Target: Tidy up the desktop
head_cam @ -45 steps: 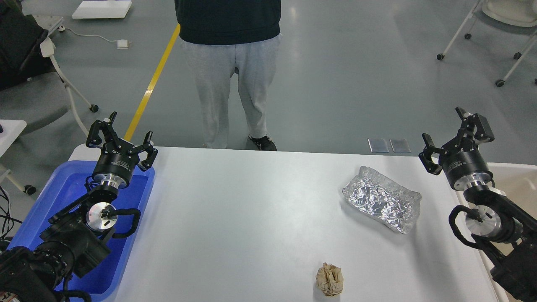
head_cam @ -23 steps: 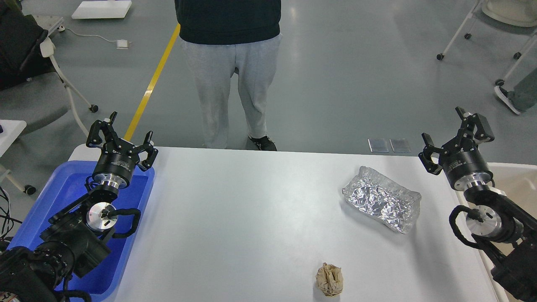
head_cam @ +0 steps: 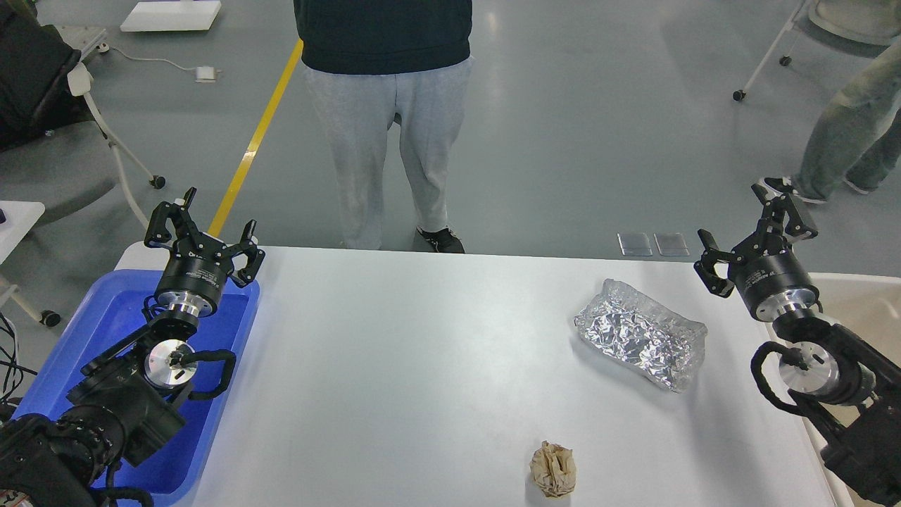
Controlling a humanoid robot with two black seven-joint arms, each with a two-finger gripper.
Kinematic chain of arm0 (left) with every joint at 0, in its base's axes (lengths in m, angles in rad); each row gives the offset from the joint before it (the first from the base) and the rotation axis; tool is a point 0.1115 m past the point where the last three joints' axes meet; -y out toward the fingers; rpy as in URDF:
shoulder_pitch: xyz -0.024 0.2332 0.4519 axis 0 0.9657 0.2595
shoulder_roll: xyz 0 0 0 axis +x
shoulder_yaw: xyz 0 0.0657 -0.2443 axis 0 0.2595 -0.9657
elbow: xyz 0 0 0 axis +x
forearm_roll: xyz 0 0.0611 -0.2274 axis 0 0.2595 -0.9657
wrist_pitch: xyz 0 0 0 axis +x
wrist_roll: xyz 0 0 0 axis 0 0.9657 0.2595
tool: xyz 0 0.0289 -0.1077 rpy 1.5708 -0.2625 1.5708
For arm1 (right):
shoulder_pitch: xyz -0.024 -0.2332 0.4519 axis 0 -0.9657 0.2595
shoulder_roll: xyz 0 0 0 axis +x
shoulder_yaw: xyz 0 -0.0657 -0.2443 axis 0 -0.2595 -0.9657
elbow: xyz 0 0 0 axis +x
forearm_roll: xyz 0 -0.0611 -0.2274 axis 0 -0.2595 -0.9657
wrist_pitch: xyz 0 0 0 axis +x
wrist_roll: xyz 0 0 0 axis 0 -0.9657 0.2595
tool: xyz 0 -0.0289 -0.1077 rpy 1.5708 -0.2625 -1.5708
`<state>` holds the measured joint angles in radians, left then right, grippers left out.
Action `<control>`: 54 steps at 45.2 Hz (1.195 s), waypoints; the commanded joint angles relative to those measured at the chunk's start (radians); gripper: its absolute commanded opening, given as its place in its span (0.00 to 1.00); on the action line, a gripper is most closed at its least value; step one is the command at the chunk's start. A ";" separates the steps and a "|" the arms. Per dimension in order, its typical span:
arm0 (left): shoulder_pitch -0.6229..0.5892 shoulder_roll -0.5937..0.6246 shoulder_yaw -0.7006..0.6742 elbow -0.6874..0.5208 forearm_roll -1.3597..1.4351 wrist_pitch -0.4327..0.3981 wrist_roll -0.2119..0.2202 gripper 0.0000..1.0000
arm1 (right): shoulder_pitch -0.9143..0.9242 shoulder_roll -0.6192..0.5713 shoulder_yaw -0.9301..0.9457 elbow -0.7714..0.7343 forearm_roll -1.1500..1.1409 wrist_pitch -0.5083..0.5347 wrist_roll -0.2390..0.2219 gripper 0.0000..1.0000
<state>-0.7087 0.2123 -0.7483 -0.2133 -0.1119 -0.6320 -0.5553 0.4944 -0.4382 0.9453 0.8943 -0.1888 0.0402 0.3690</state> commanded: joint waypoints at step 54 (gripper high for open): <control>0.000 -0.001 0.000 -0.001 0.000 0.000 0.000 1.00 | 0.435 -0.359 -0.953 0.290 -0.856 0.034 -0.552 0.99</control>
<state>-0.7096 0.2119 -0.7479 -0.2147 -0.1119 -0.6321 -0.5553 0.9083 -0.8258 0.1286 1.2197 -0.8384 0.0957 -0.1519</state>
